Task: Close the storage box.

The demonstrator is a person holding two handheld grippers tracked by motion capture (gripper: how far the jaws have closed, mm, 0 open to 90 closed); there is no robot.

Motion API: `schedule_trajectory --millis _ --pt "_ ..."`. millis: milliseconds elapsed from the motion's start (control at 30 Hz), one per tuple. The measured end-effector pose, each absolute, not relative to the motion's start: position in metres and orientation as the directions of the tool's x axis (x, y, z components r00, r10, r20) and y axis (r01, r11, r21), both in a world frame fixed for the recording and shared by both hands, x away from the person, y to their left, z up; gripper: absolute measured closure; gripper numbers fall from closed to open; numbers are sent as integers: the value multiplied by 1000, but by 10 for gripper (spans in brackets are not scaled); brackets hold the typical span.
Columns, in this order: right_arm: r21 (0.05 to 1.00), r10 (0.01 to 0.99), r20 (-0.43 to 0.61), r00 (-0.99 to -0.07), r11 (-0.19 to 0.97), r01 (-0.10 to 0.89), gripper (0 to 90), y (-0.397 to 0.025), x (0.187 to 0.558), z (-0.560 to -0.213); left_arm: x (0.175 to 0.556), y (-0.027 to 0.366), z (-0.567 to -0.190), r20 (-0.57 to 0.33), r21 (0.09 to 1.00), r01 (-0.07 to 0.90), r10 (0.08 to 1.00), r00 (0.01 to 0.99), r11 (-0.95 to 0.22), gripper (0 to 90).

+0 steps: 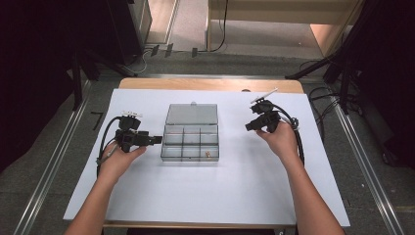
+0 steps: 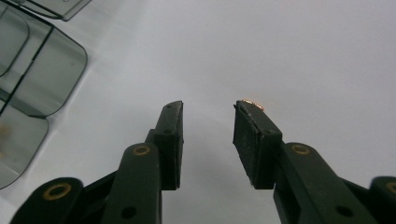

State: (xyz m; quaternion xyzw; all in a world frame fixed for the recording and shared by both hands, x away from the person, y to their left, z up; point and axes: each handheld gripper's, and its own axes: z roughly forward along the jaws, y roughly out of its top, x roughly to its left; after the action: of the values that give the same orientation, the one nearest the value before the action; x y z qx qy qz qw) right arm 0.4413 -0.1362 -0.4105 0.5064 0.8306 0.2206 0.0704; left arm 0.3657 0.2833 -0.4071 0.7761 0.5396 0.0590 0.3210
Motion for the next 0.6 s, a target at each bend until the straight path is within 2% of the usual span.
schedule_trajectory --millis 600 --pt "342 897 64 -436 391 855 691 -144 462 -431 363 281 -413 -253 546 809 876 410 -220 318"
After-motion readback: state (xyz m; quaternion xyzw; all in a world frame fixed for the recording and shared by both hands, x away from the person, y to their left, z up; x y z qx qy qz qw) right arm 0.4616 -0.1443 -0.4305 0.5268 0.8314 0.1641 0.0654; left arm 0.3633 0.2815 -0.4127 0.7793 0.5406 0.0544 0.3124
